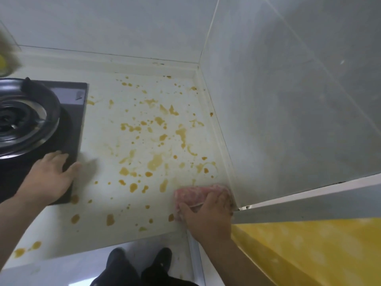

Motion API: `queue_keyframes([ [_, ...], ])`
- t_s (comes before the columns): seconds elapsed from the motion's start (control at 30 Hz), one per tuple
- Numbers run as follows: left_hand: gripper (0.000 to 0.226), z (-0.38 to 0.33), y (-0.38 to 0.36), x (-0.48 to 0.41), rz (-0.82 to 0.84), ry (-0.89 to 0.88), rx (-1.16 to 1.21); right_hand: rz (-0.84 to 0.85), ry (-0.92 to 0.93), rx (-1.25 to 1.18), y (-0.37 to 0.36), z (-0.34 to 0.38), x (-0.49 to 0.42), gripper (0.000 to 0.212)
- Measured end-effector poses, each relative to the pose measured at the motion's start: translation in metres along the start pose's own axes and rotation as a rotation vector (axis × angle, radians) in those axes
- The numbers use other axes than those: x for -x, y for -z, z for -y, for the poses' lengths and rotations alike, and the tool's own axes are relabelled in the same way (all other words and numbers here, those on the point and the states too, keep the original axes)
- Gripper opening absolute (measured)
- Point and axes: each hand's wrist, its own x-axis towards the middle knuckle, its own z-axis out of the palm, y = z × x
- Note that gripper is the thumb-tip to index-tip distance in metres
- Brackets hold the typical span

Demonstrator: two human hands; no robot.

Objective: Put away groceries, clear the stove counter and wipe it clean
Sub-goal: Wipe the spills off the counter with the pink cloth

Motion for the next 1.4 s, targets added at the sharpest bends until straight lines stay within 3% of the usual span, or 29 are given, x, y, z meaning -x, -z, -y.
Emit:
queue_keyframes([
  [0.1, 0.045, 0.002, 0.0, -0.002, -0.043, -0.019, 0.068, -0.025, 0.001, -0.004, -0.007, -0.007, 0.005, 0.089],
  [0.23, 0.038, 0.022, 0.0, -0.011, 0.007, -0.038, 0.122, 0.028, -0.002, -0.032, -0.012, -0.013, 0.007, 0.077],
  [0.37, 0.063, 0.053, 0.006, -0.017, 0.185, -0.084, 0.103, 0.036, 0.036, -0.016, -0.011, -0.012, -0.001, 0.074],
  [0.47, 0.078, 0.059, 0.015, -0.015, 0.227, -0.155, 0.033, 0.027, 0.058, 0.011, -0.004, -0.006, -0.011, 0.076],
  [0.57, 0.076, 0.052, 0.018, -0.012, 0.181, -0.191, 0.044, 0.118, 0.028, -0.073, 0.007, -0.003, -0.028, 0.077],
  [0.73, 0.055, 0.048, 0.021, -0.008, 0.083, -0.162, 0.144, 0.027, 0.095, -0.137, 0.007, 0.005, -0.061, 0.083],
  [0.9, 0.044, 0.047, 0.021, -0.008, 0.078, -0.146, 0.162, 0.001, 0.148, -0.065, 0.019, 0.015, -0.078, 0.074],
  [1.13, 0.051, 0.042, 0.022, -0.001, 0.038, -0.211, -0.155, 0.042, 0.113, 0.011, 0.03, 0.013, -0.057, 0.073],
  [1.23, 0.048, 0.045, 0.019, 0.006, 0.011, -0.187, -0.073, 0.119, 0.083, 0.072, 0.028, 0.006, -0.038, 0.077],
  [1.33, 0.042, 0.047, 0.014, 0.01, -0.031, -0.166, -0.001, 0.054, 0.09, 0.126, 0.026, 0.002, -0.016, 0.077],
  [1.4, 0.041, 0.048, 0.012, 0.012, -0.053, -0.162, 0.038, 0.104, 0.085, 0.167, 0.026, 0.003, -0.006, 0.083],
])
